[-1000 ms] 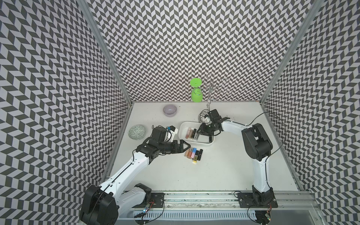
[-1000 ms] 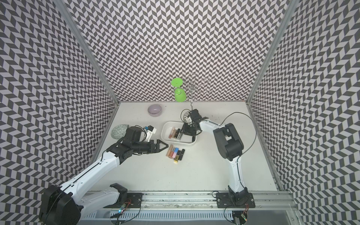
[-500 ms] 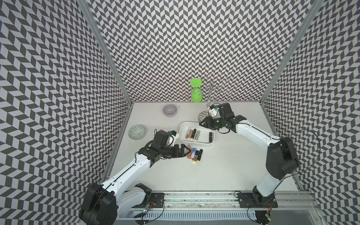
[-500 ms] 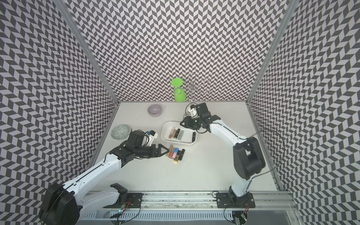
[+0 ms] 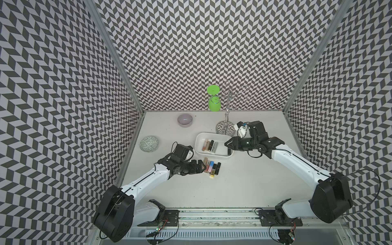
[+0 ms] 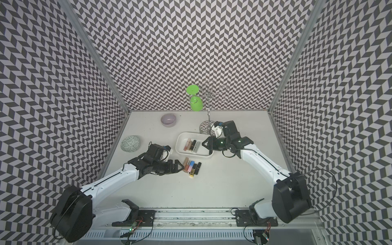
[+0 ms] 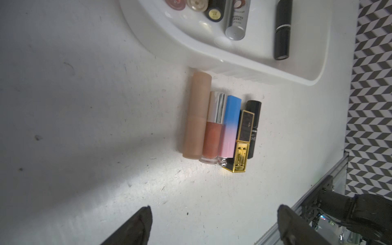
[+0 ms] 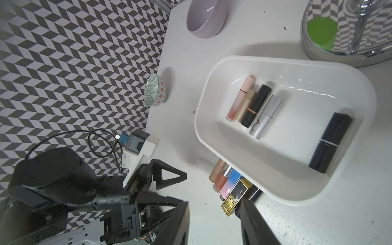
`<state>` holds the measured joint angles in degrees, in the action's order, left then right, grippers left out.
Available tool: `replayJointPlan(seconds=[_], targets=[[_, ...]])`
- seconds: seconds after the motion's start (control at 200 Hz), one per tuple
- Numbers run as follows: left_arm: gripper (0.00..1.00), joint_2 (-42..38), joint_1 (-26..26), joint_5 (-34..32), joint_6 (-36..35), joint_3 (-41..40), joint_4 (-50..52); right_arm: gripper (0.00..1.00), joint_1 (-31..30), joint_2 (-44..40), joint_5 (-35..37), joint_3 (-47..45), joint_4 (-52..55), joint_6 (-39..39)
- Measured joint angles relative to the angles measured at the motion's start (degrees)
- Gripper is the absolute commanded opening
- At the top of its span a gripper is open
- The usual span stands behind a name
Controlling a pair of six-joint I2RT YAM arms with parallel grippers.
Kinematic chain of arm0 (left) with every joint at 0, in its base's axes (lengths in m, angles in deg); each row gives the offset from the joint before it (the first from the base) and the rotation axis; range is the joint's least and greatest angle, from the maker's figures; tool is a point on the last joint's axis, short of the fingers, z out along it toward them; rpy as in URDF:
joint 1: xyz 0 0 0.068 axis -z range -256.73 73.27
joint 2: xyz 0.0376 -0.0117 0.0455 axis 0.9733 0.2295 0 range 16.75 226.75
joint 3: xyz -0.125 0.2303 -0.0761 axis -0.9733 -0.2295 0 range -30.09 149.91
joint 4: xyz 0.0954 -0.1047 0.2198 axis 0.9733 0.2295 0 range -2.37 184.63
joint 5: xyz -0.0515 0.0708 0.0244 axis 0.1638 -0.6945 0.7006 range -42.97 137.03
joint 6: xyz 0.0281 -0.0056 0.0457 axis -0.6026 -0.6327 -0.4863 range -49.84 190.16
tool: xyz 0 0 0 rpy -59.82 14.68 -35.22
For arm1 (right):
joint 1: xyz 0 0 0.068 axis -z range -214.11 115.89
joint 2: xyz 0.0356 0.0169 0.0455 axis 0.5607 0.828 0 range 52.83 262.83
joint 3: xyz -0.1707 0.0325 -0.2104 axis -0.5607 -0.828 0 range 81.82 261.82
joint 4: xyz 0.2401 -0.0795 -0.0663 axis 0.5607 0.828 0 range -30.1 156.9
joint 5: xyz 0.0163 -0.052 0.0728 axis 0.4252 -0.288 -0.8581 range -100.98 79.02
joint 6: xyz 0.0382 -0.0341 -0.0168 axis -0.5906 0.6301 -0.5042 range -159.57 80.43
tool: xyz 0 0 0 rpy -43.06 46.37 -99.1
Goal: Put the lipstick into the storage box
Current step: Place the lipstick in the storage box, then pick up the lipstick at the center of the board.
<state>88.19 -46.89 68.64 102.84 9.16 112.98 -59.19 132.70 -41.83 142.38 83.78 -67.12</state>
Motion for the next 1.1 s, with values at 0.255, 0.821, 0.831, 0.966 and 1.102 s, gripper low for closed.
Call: replayJointPlan(seconds=[0.255,0.821,0.831,0.966,1.102], targets=[[0.79,6.4,1.0,-6.4,-3.2,5.5,3.4,0.44,0.8,-2.0,0.0,-1.6,0.2,0.9],[0.66,14.8,4.8,-13.0,-7.6,9.0,6.4,0.44,1.6,-4.7,0.0,-1.7,0.6,1.6],[0.66,15.0,4.8,-13.1,-7.6,9.1,6.4,0.44,1.6,-4.8,0.0,-1.7,0.6,1.6],[0.65,18.0,4.8,-13.9,-8.6,11.1,6.8,0.44,1.6,-6.2,0.0,-2.7,0.6,1.4],[0.64,20.1,4.9,-14.8,-10.1,12.9,7.1,0.44,1.6,-6.3,0.0,-2.9,0.6,1.4]])
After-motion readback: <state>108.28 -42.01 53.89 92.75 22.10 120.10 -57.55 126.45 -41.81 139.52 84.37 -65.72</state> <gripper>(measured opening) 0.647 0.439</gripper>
